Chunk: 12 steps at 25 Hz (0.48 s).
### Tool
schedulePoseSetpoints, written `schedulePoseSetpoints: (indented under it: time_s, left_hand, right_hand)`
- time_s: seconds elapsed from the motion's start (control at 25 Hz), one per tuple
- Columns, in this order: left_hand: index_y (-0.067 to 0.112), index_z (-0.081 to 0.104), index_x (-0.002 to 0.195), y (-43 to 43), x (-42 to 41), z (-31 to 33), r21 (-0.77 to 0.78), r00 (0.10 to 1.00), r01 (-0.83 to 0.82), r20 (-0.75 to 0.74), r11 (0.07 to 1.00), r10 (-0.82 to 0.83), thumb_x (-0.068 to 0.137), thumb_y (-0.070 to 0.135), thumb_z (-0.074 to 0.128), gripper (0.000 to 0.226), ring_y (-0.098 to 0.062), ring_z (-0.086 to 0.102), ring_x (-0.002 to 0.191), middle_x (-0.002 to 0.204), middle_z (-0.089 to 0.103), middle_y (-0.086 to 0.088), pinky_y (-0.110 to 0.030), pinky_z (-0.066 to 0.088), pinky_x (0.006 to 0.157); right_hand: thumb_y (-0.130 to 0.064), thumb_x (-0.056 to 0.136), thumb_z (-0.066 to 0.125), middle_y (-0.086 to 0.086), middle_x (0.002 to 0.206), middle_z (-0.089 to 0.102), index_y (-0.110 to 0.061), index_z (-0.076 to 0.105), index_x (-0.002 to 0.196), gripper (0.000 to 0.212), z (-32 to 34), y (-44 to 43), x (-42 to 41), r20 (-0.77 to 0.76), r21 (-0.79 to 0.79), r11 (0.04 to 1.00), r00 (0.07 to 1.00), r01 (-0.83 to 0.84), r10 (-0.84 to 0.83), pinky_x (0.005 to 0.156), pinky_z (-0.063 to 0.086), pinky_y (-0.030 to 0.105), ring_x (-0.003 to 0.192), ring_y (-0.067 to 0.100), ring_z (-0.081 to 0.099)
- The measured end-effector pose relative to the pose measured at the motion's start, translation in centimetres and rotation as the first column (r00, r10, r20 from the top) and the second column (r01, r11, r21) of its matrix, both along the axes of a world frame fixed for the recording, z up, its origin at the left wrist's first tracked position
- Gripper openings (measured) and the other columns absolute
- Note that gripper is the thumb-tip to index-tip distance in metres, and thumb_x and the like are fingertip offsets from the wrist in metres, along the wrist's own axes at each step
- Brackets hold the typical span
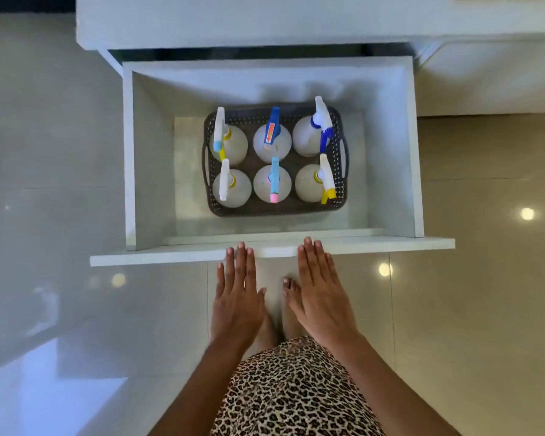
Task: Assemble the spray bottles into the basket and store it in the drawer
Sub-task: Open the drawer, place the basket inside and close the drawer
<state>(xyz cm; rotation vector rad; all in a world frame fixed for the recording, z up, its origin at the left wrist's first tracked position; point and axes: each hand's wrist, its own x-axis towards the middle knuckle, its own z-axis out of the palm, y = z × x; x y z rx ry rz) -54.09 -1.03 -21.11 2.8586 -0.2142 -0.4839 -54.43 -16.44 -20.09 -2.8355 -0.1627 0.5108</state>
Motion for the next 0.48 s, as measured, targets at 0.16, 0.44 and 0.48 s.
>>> schedulePoseSetpoints:
  time_s: [0.16, 0.44, 0.48]
  left_hand:
    - [0.004, 0.0, 0.143, -0.2, 0.3, 0.1, 0.065, 0.998, 0.002, -0.062, 0.998, 0.002, 0.072, 0.026, 0.066, 0.099, -0.022, -0.024, 0.141, 0.153, 0.001, -0.011, -0.035, -0.01, 0.113]
    - [0.001, 0.011, 0.142, -0.1, 2.9, 1.0, 0.14, 0.996, 0.048, -0.086, 0.989, -0.036, 0.056, 0.021, 0.071, 0.107, -0.03, -0.001, 0.145, 0.154, 0.007, -0.017, -0.04, 0.003, 0.121]
    - [0.001, 0.013, 0.142, -0.2, 3.6, 1.3, 0.159, 0.996, 0.052, -0.085, 0.986, -0.039, 0.056, 0.024, 0.071, 0.106, -0.032, 0.007, 0.144, 0.153, 0.009, -0.018, -0.043, 0.01, 0.119]
  right_hand:
    - [-0.054, 0.092, 0.0, 0.015, 0.154, 0.003, -0.005, 0.002, 0.145, 0.073, -0.5, -0.1, 0.1, -0.036, -0.017, 1.0, 0.999, -0.019, 0.018, 0.116, -0.004, 0.032, 0.144, 0.023, 0.003]
    - [-0.052, 0.079, 0.045, 0.013, 0.155, 0.001, -0.006, 0.0, 0.145, 0.092, 0.2, -0.4, 2.9, -0.072, -0.005, 0.999, 0.997, -0.036, 0.035, 0.115, -0.006, 0.031, 0.144, 0.025, 0.001]
    - [-0.051, 0.077, 0.052, 0.013, 0.155, -0.002, -0.007, -0.002, 0.145, 0.098, 0.2, -0.4, 3.6, -0.079, -0.011, 0.999, 0.996, -0.044, 0.043, 0.115, -0.007, 0.031, 0.144, 0.026, -0.001]
